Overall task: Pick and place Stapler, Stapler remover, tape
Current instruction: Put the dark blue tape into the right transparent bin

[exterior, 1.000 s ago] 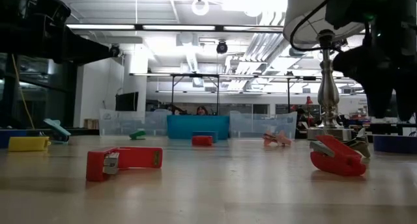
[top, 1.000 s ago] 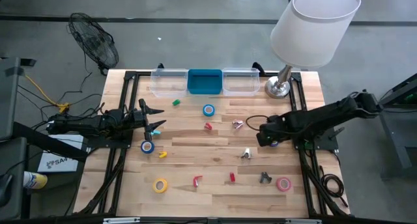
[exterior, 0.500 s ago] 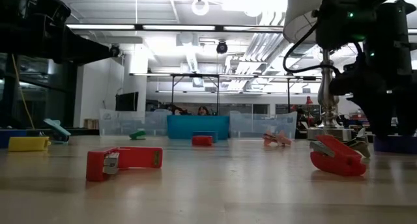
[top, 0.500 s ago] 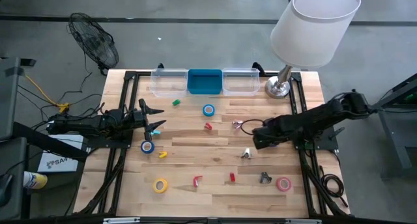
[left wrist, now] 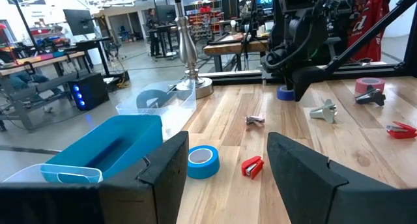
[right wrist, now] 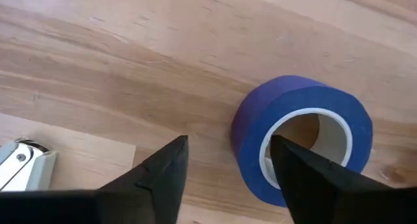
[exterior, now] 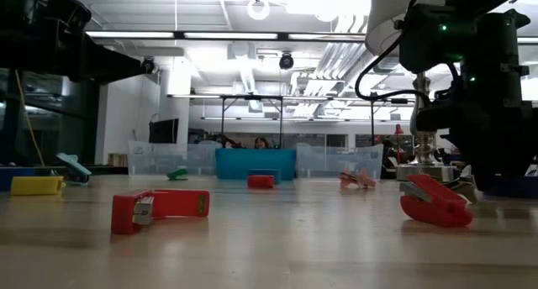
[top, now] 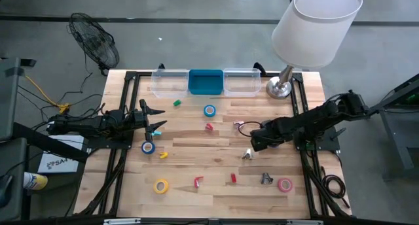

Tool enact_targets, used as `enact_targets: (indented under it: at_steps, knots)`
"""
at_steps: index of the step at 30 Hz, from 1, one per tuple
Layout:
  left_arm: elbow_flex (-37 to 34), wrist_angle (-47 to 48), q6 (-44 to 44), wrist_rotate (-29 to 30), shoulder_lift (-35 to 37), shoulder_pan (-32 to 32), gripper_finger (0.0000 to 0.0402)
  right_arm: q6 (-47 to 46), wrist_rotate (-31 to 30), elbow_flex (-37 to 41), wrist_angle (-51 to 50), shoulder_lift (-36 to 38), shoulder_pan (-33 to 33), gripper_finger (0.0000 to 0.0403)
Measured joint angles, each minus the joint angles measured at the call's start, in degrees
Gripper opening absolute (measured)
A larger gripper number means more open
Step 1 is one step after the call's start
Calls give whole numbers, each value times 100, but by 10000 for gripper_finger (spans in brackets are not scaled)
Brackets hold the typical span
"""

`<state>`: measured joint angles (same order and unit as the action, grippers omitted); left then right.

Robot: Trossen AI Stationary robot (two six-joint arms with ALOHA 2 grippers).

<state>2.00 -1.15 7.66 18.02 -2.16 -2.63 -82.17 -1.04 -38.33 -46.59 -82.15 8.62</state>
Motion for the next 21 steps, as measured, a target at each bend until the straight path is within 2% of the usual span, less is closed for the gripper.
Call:
enact_targets:
  at_steps: [13, 19, 21]
  knots:
    - [0, 2, -2, 0, -1, 0, 205, 15, 97, 0, 2, 2, 0, 39]
    - [2, 0, -1, 0, -1, -1, 205, -13, 163, 0, 78, 2, -2, 32]
    - [0, 1, 0, 0, 1, -1, 205, -52, 202, 0, 152, 2, -2, 41]
